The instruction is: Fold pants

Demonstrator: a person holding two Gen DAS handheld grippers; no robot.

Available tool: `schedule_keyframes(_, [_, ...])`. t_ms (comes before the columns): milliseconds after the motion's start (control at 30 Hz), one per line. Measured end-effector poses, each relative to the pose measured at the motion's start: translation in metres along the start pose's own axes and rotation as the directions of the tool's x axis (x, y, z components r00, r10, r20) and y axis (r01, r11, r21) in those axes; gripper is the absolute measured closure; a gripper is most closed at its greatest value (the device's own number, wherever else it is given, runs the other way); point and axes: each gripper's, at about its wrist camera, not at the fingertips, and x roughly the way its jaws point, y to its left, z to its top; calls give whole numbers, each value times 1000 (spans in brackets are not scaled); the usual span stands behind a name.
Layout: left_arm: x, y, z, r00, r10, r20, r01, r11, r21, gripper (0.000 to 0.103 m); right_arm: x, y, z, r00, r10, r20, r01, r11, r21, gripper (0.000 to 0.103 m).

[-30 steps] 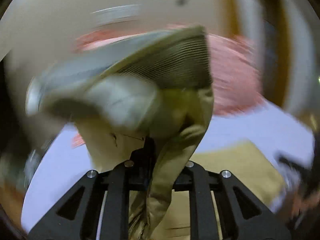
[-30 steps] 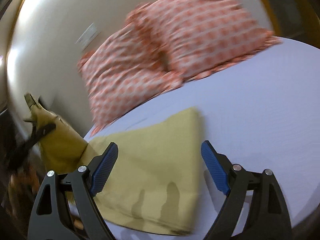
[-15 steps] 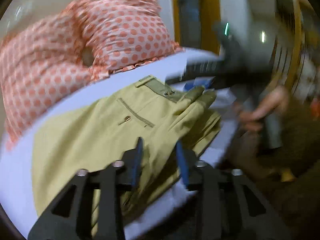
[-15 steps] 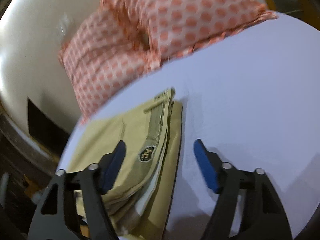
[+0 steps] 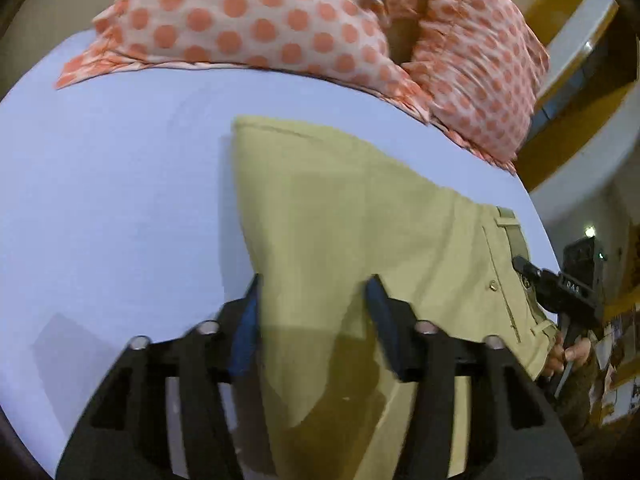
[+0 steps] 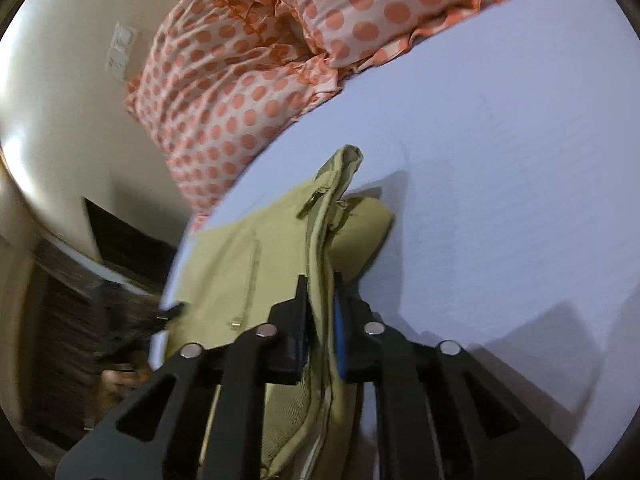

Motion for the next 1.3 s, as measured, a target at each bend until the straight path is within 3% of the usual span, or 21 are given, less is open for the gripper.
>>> schedule_keyframes(67, [4, 1, 10, 998, -60, -33, 59, 998, -17, 92, 0, 3, 8, 1000, 29, -9, -29, 999, 12, 94])
schedule_keyframes(100, [4, 3, 13, 997, -67, -35, 66, 997, -30, 95, 0, 7, 13, 999, 39, -9, -38, 999, 5, 94])
schedule_keyframes(167, [8, -1, 24, 998, -60, -24, 59, 998, -19, 98, 1, 20, 27, 999, 41, -1, -41, 999, -35, 94])
schedule_keyframes(300, [14, -29, 67, 997, 20, 75, -25, 998, 62, 98, 6, 43, 69, 998, 21, 62, -13, 993, -116, 94])
schedule_keyframes(400, [30, -47, 101, 980, 108, 170, -126, 987, 97, 98, 18, 44, 100, 992, -25, 122, 40, 991, -127, 94])
schedule_keyframes(467, [49, -52, 113, 964, 192, 186, -214, 971, 109, 97, 28, 39, 115, 982, -95, 165, 118, 983, -141, 94])
schedule_keyframes(533, [68, -47, 116, 957, 263, 123, -276, 955, 108, 91, 47, 28, 123, 962, -233, 145, 255, 955, -152, 92])
schedule_keyframes(600, [70, -37, 105, 951, 293, 99, -302, 949, 92, 73, 55, 14, 119, 934, -343, 101, 355, 925, -133, 85])
schedule_keyframes(700, [43, -39, 85, 924, 333, 189, -357, 929, 104, 65, 33, 15, 102, 926, -335, 173, 361, 921, -147, 79])
schedule_keyframes(733, [30, -41, 75, 926, 307, 218, -334, 937, 98, 64, 26, 18, 97, 937, -297, 187, 327, 931, -160, 69])
schedule_keyframes(767, [24, -43, 70, 934, 276, 229, -304, 948, 97, 61, 19, 24, 90, 950, -245, 194, 279, 944, -174, 59])
schedule_keyframes(833, [13, -52, 55, 958, 167, 232, -197, 974, 113, 58, 16, 35, 76, 967, -176, 183, 215, 951, -221, 53])
schedule_keyframes(900, [23, -61, 46, 981, 89, 175, -113, 985, 132, 47, 28, 41, 71, 976, -176, 127, 203, 948, -246, 53])
schedule_keyframes(967, [49, -63, 45, 995, 70, 78, -78, 990, 117, 45, 48, 38, 68, 970, -235, 57, 242, 942, -232, 52])
schedule_keyframes(1000, [62, -64, 46, 995, 89, 50, -94, 989, 112, 45, 58, 33, 69, 962, -271, 24, 270, 940, -208, 53])
schedule_keyframes(1067, [65, -70, 42, 987, 144, 72, -152, 980, 126, 44, 52, 34, 67, 960, -277, 41, 280, 944, -176, 52])
schedule_keyframes(1100, [62, -74, 38, 982, 173, 76, -181, 975, 130, 38, 45, 39, 64, 945, -322, 56, 327, 930, -169, 49])
schedule_keyframes(1167, [45, -84, 23, 977, 190, 98, -202, 970, 137, 22, 24, 55, 45, 924, -359, 131, 380, 902, -207, 20])
schedule_keyframes(1233, [29, -90, 4, 973, 198, 115, -214, 965, 152, 10, 2, 74, 14, 918, -338, 207, 387, 879, -280, 3])
schedule_keyframes(1300, [18, -95, -24, 961, 249, 120, -265, 952, 151, 2, -8, 85, -16, 898, -357, 255, 428, 842, -327, 1])
